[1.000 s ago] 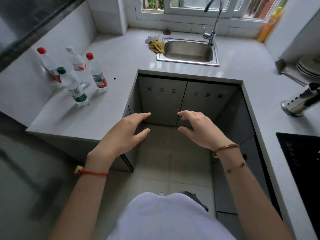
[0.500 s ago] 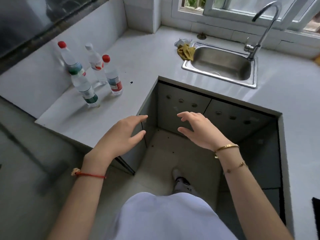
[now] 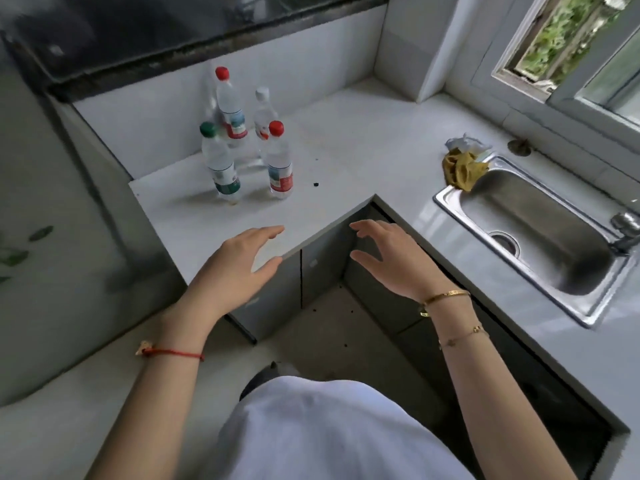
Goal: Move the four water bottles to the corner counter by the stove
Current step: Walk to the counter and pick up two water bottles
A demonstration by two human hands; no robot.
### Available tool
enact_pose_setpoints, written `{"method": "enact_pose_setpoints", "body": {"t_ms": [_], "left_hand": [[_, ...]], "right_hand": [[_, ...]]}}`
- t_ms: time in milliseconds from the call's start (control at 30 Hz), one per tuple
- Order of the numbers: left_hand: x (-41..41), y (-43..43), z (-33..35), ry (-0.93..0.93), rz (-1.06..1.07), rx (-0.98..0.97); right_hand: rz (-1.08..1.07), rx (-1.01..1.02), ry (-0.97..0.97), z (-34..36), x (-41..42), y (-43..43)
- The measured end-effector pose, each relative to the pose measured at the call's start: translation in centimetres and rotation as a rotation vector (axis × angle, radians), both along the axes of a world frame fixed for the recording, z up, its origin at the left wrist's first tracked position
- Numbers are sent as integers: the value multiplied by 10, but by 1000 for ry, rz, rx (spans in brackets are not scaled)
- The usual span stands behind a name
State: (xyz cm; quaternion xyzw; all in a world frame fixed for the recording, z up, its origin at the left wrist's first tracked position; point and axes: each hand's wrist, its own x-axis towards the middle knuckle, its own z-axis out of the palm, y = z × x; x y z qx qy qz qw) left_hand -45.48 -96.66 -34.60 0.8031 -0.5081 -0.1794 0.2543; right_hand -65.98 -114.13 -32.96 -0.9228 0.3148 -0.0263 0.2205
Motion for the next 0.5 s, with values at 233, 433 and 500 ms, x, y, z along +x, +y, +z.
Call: {"method": "enact_pose_setpoints", "body": {"t_ms": [233, 433, 500], "left_hand": [[-16, -7, -5, 19, 174, -33], [-12, -17, -8, 1, 262, -50], [-7, -21, -9, 2, 279, -51]], "right_hand": [[154, 41, -29, -3, 19, -36], [211, 55, -57, -9, 43, -54], [212, 71, -62, -12, 51, -60]]}}
